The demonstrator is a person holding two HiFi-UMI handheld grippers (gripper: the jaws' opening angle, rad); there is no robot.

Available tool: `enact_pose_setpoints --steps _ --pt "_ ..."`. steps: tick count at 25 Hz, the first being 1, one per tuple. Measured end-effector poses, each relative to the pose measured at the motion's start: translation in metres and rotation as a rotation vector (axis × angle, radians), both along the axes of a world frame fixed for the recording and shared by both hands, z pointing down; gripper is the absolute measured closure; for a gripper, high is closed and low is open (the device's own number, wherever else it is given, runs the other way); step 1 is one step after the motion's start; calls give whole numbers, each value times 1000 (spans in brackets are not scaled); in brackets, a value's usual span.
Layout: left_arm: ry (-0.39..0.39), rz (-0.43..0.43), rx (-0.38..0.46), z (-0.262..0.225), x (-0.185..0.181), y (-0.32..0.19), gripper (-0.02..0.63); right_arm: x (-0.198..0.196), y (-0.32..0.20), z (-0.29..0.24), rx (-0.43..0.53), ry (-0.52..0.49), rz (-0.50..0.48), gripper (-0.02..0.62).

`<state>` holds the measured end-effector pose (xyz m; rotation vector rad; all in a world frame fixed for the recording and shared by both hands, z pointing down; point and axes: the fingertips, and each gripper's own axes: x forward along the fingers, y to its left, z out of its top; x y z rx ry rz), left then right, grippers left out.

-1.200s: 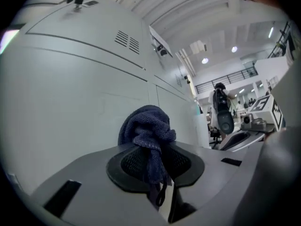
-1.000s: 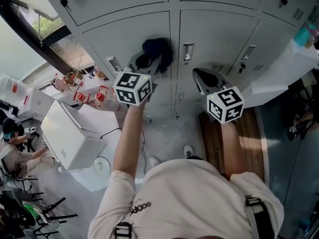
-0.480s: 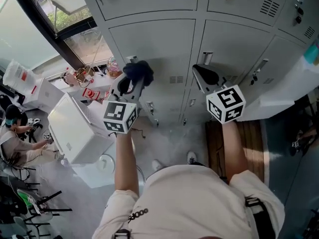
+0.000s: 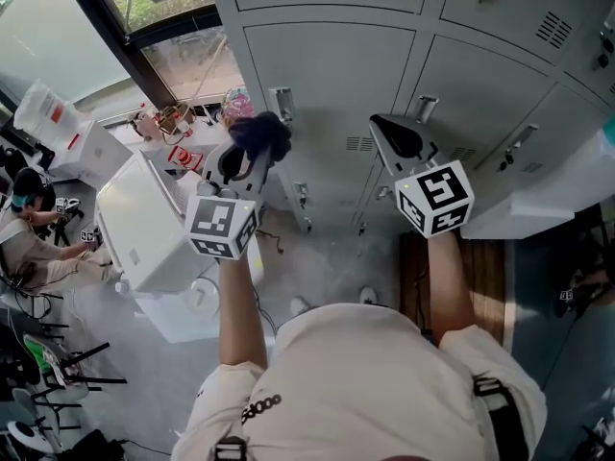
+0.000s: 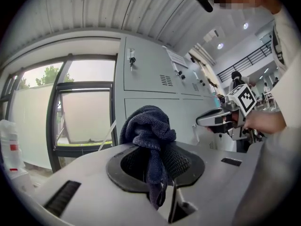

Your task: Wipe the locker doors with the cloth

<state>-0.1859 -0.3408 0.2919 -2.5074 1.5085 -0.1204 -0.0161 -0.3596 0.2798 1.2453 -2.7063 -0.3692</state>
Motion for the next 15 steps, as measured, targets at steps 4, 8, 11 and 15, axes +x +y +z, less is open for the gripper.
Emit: enact_pose_setpoints --steps 4,8,11,15 --pt "9 7 4 0 1 -3 512 -1 -2 3 1 9 1 586" --pt "3 18 5 1 5 -6 512 -1 -6 2 3 7 5 586" --pt "-11 20 3 3 8 -10 512 -4 -8 4 5 12 4 586" --pt "-12 37 2 3 13 -12 512 -6 -9 6 8 17 3 586"
